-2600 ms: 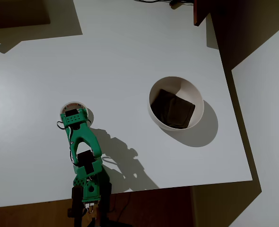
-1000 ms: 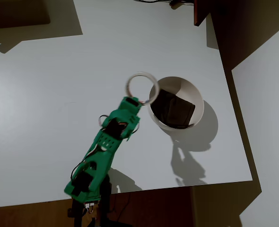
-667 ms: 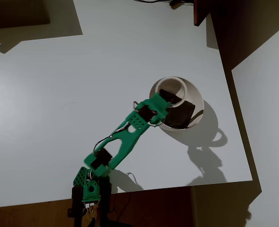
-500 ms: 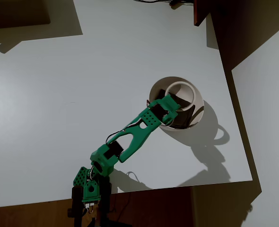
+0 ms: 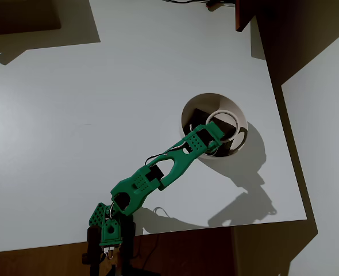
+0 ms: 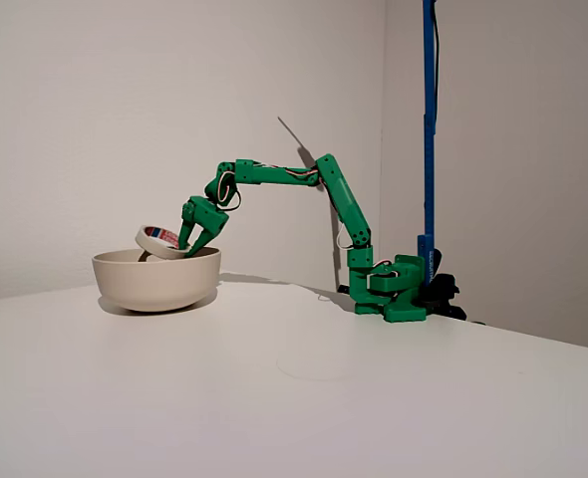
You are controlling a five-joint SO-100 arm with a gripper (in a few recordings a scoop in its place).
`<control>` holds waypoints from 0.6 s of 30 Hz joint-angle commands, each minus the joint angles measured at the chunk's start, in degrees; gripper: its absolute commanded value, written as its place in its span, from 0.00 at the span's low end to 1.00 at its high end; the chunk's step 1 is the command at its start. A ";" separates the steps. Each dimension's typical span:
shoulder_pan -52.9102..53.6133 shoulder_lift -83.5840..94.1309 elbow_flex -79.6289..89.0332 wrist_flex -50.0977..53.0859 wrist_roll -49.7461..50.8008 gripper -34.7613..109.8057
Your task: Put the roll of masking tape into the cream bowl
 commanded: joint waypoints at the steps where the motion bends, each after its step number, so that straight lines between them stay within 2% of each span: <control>1: 0.53 2.81 -5.62 -0.53 1.85 0.30; 3: 0.62 3.08 -5.62 -0.53 2.29 0.38; 7: 0.97 3.34 -5.71 -1.05 3.08 0.38; 10: 1.05 3.43 -6.94 -0.53 4.04 0.34; 14: 0.88 3.52 -10.02 2.29 6.15 0.18; 18: -0.70 5.89 -11.60 6.68 7.47 0.18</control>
